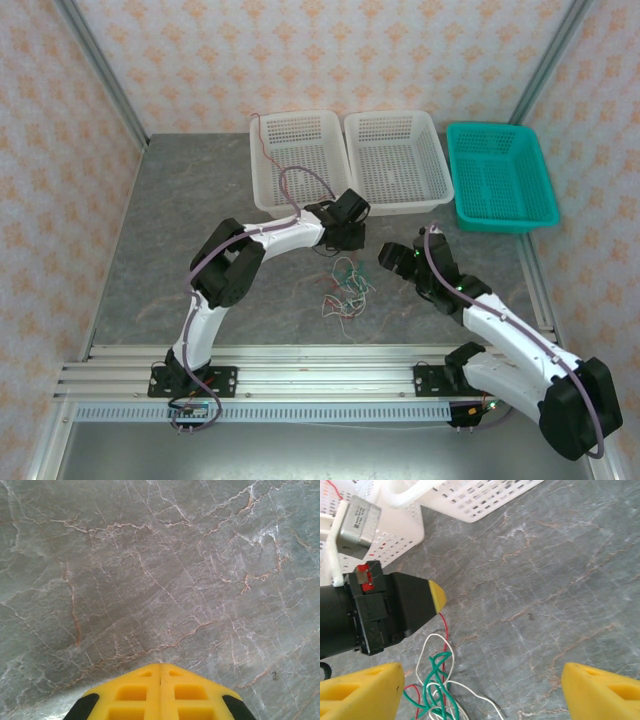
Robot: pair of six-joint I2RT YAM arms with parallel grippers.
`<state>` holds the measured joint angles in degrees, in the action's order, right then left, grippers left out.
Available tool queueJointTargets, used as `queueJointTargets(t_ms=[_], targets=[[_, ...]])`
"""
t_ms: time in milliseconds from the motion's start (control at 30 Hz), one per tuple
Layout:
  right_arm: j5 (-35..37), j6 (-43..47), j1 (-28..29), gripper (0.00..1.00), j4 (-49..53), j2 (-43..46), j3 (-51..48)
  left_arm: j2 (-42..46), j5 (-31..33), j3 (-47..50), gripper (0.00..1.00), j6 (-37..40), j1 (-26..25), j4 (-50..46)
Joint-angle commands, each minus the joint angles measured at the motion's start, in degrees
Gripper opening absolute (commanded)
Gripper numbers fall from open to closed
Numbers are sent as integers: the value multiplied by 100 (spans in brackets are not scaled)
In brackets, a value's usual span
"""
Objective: Untangle the cables
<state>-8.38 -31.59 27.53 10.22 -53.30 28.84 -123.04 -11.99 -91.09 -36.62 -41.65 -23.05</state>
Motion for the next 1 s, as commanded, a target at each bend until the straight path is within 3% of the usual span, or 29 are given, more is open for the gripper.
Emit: queueJointTargets(t_ms=[0,167,267,333,433,500,733,967], targets=[[-699,409,7,82,-960,-148,-240,603,-215,-12,0,-138,-28,187],[-1735,1061,194,81,-2879,-1027,-510,1080,-579,-36,0,-225,-28,250],[-1787,1567,285,81,-3060,-1718,-263,1325,-778,64,0,-290,-28,340],[-1459,1650,291,77,-3167,-2152,-155,1665,-843,179,0,-326,-32,446],[-725,1445,288,39,-3512,-2742,-111,2081,-755,185,0,-244,-28,392],[-490,1246,292,30,-3531,-3037,-69,2367,-591,26,0,-78,-6,209],[-734,643,288,31,-3424,-3391,-306,2753,-312,-1264,0,355,475,-592],[-340,426,289,37,-3002,-3118,-630,2587,-313,-2580,0,396,922,-713]])
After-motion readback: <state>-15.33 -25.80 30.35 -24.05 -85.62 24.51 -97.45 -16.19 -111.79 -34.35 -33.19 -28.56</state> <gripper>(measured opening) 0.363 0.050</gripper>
